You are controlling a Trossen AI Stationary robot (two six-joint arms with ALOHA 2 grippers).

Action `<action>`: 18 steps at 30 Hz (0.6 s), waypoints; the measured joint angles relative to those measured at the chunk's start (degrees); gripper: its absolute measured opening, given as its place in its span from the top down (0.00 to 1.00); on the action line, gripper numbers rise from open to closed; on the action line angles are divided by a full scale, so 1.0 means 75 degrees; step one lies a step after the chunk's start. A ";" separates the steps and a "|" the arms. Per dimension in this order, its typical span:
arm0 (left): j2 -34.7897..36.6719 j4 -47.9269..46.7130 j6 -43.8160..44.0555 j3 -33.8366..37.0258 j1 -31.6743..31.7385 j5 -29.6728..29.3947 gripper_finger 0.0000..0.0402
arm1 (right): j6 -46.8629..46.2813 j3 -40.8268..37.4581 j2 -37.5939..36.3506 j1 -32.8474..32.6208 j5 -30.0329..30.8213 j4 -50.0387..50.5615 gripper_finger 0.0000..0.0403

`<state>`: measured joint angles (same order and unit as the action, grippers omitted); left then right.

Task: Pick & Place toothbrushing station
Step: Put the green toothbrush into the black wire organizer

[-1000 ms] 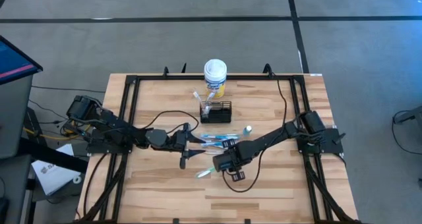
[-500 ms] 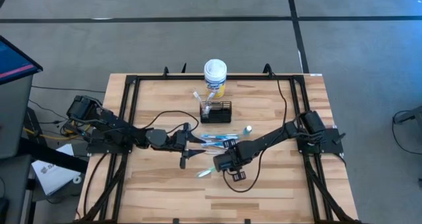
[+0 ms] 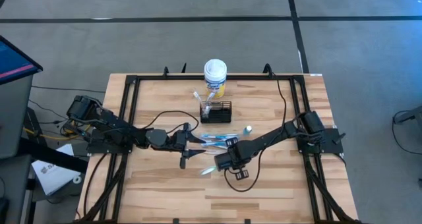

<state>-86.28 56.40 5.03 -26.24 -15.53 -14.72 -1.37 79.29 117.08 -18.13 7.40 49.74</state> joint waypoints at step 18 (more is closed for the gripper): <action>0.0000 -0.0006 -0.0002 0.0003 0.0000 0.0000 0.60 | -0.0162 0.0015 0.0012 -0.0023 -0.0469 -0.0096 0.75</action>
<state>-86.28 56.36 5.02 -26.22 -15.53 -14.72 -2.59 79.40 117.16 -18.30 3.88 49.01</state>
